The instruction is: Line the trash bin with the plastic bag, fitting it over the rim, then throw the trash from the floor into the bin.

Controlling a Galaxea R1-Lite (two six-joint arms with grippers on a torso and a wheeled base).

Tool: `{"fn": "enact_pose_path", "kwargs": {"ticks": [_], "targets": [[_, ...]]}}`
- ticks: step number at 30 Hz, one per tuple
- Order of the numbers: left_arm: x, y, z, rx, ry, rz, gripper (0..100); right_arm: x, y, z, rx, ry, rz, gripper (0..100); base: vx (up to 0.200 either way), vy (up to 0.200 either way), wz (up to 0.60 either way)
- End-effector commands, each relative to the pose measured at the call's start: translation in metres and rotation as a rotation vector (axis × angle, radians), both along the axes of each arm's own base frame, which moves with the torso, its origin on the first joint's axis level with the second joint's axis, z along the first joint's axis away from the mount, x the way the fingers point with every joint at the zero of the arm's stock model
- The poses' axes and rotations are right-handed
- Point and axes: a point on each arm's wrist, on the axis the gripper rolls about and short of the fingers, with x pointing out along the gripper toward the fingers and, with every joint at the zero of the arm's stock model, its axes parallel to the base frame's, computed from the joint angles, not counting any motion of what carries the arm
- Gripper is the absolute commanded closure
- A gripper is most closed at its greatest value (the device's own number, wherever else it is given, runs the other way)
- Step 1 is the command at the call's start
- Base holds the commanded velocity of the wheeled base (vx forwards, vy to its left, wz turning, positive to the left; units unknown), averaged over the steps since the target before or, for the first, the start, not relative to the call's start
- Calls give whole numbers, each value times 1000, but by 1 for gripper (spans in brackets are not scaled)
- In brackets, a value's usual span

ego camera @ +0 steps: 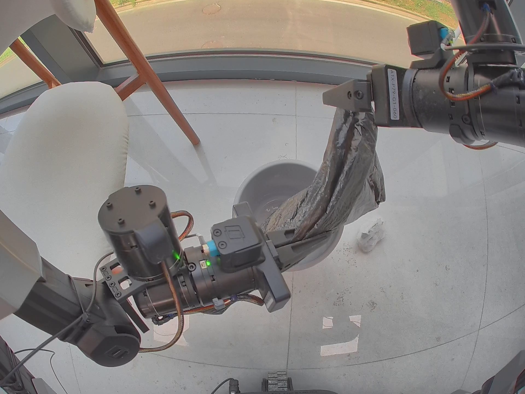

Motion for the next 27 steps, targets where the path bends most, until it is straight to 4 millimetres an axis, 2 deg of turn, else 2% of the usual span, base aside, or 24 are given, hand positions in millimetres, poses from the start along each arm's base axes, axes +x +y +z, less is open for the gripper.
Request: {"fn": "enact_pose_path", "kwargs": {"ticks": [1,7,10,19,27], "targets": [[3,1,22,37,-52,11,100,-6,-6,7,21,-17,-21,0,0,0,0],[27,12,32,205,-113,88,100,-11,-10,7,15,-23,-53,0,0,0,0],[26,13,40,246,-149,112,100,-9,-12,-3,9,8,-72,0,0,0,0],[19,7,38,313,-235,175,100,5,-18,-37,-20,110,-155,0,0,0,0],[8,-4,34,338,-263,145,100,8,-18,-26,9,80,-159,0,0,0,0]]}}
